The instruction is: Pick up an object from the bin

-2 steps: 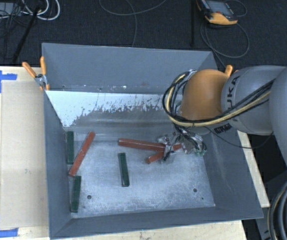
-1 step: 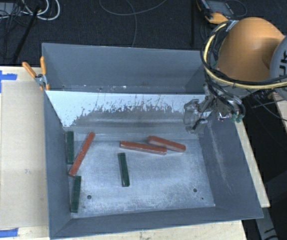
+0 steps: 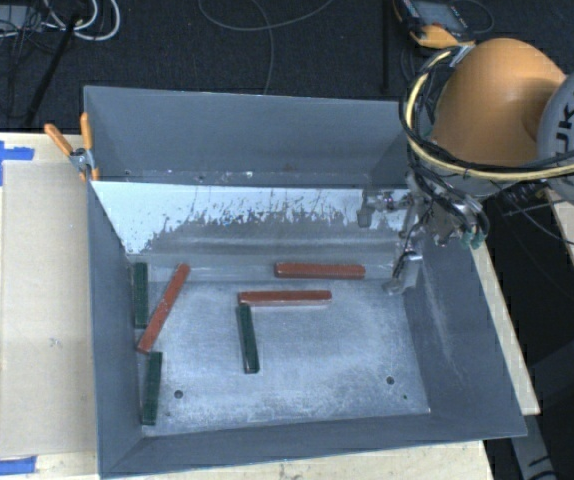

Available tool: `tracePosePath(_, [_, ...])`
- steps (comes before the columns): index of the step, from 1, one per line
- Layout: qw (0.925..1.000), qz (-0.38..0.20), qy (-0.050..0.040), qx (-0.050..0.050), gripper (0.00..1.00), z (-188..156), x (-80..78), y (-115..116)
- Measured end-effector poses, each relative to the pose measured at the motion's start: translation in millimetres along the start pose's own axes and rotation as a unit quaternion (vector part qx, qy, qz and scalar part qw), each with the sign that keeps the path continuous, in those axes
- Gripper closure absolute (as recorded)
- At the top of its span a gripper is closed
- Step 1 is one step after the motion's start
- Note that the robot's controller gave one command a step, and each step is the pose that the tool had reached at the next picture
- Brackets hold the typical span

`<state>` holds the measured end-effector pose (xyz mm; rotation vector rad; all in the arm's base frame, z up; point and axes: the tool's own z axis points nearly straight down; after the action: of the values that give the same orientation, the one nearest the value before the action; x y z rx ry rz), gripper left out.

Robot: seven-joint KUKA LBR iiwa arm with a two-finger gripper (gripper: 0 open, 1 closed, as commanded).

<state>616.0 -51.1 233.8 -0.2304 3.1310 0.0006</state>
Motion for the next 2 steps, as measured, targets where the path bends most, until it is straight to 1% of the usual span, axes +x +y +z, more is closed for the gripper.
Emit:
tracePosePath(1, [0.9926,-0.122,-0.0018,0.001,0.00,-50,13.5,6])
tracePosePath(2, [0.9965,-0.084,0.0050,-0.002,0.00,105,9.3,58])
